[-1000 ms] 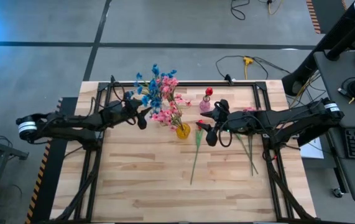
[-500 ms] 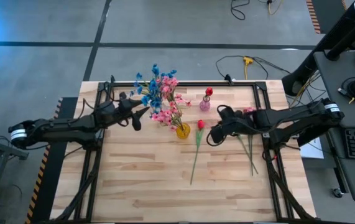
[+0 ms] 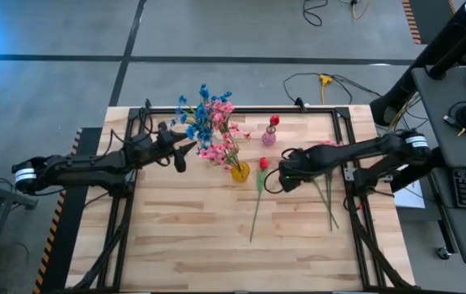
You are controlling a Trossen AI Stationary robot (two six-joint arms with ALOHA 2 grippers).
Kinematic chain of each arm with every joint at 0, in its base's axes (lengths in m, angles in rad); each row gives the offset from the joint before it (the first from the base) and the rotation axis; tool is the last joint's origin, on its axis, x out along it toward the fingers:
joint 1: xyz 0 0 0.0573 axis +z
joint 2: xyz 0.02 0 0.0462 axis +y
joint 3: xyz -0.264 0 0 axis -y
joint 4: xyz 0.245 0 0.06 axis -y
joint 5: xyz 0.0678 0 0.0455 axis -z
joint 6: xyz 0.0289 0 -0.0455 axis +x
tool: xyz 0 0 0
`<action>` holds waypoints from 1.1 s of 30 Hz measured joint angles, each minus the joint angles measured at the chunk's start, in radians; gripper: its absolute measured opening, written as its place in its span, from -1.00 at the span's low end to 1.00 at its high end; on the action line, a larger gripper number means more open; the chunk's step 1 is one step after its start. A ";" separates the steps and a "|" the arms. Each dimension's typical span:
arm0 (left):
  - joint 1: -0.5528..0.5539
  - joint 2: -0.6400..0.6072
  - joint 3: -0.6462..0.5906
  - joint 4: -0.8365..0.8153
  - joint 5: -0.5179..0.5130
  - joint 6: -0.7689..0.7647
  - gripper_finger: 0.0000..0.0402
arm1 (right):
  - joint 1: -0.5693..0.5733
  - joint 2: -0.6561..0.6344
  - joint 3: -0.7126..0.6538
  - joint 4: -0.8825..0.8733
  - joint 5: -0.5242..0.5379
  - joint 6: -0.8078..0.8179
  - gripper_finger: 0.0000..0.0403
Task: Sort flowers into vase by color
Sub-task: Put the right red tulip into violet vase
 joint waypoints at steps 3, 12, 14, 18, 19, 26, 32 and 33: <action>0.000 0.007 0.000 -0.002 0.000 -0.007 -0.17 | -0.022 0.050 0.000 -0.082 -0.015 0.001 0.05; 0.000 0.010 0.000 -0.025 0.000 -0.010 -0.17 | -0.089 0.078 -0.007 -0.141 -0.025 -0.087 -0.03; 0.000 0.010 0.000 -0.025 0.000 -0.010 -0.17 | -0.104 0.077 -0.014 -0.136 -0.034 -0.111 -0.05; 0.000 0.010 0.000 -0.026 0.000 -0.010 -0.17 | -0.125 0.078 -0.042 -0.121 -0.062 -0.132 -0.08; 0.000 0.010 0.000 -0.027 0.000 -0.010 -0.17 | -0.127 0.078 -0.055 -0.107 -0.068 -0.136 -0.08; 0.000 0.010 0.000 -0.028 0.000 -0.010 -0.17 | -0.134 0.078 -0.135 -0.009 -0.138 -0.148 0.05; 0.000 0.010 0.000 -0.028 0.000 -0.010 -0.17 | -0.136 0.078 -0.197 0.002 -0.145 -0.141 0.14; 0.000 0.010 0.000 -0.028 0.000 -0.009 -0.17 | -0.137 0.078 -0.202 0.004 -0.145 -0.141 0.15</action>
